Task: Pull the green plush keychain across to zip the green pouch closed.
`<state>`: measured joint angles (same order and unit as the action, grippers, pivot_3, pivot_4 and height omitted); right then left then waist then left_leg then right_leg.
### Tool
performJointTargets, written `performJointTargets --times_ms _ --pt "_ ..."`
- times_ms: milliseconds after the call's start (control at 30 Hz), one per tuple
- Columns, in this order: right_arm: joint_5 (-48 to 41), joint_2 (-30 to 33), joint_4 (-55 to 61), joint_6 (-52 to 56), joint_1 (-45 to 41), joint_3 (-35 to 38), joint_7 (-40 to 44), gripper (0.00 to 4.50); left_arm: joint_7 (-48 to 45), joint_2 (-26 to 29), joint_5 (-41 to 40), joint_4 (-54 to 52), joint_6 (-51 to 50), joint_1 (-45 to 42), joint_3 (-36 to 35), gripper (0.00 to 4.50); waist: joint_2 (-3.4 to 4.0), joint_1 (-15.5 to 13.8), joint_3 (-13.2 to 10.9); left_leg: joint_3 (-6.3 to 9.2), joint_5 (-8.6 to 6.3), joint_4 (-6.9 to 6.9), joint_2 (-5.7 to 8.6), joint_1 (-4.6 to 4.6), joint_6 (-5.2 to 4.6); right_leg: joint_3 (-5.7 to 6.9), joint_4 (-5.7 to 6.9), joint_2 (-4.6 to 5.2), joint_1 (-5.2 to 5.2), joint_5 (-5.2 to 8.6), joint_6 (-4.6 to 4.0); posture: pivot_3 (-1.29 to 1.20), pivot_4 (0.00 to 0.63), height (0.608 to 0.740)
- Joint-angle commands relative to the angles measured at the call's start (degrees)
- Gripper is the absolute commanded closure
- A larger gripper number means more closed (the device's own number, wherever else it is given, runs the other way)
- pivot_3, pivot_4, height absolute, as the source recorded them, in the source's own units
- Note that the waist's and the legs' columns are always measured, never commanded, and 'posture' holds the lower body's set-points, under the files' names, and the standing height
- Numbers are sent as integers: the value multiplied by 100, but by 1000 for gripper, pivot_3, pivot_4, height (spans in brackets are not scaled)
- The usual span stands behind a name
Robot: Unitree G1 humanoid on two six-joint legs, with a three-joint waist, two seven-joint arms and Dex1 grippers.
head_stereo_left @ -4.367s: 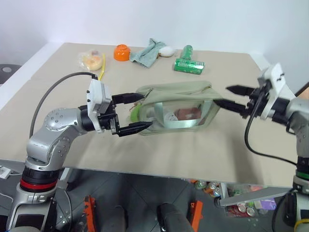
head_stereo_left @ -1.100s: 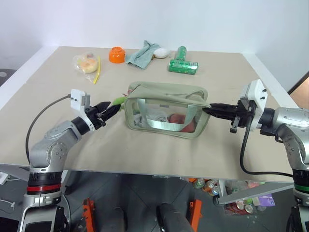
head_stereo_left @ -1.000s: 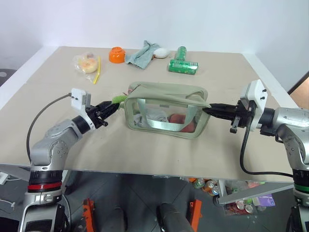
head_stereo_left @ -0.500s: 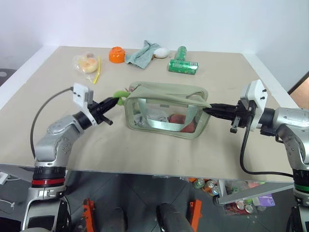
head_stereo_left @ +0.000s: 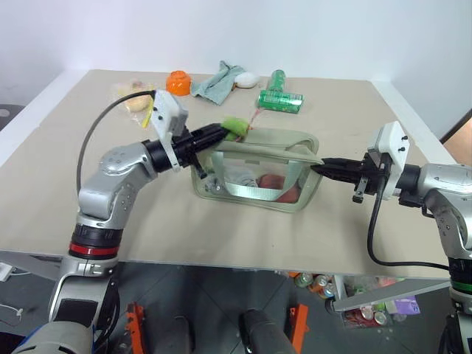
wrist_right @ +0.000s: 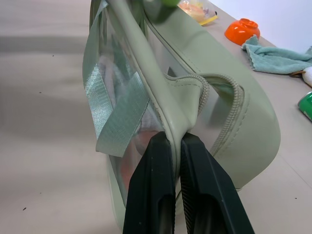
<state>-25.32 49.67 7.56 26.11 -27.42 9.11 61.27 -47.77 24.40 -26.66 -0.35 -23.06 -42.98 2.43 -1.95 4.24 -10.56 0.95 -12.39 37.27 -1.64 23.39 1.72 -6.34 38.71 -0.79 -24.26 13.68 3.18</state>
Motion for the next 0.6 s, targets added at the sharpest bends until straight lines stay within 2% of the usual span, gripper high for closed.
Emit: performJointTargets --times_ms 33,167,300,333,367,600 --pt "-30 89 135 -81 4 137 -34 4407 -216 137 290 122 278 -213 101 4464 0 0 0 -2 0 0 0 0 0 -1 0 1 0 0 0 0 150 740" --pt "-40 100 154 -73 22 144 -53 4407 -343 203 355 177 231 -255 82 4464 0 -1 0 -5 0 1 1 1 0 -4 -2 3 1 0 1 0 150 740" --pt "-40 101 158 -77 28 130 -48 4407 -592 354 325 -9 258 -156 35 3292 0 2 0 -3 0 1 0 0 0 -3 -2 2 1 0 1 0 150 740" --pt "-38 100 145 -83 20 120 -40 4407 -588 368 312 -56 261 -139 -3 2798 0 2 0 -3 0 0 0 0 0 -2 -2 2 1 0 0 0 150 740" --pt "-34 98 133 -89 11 110 -35 4407 -584 387 301 -93 251 -127 -38 2582 0 2 0 -3 0 1 0 0 0 -2 -2 2 1 0 0 0 150 740" --pt "2 89 -6 -163 -110 18 45 4407 -564 660 242 -360 239 55 -311 63 0 4 0 -2 0 0 -1 0 0 -2 -1 1 0 0 0 0 150 740"
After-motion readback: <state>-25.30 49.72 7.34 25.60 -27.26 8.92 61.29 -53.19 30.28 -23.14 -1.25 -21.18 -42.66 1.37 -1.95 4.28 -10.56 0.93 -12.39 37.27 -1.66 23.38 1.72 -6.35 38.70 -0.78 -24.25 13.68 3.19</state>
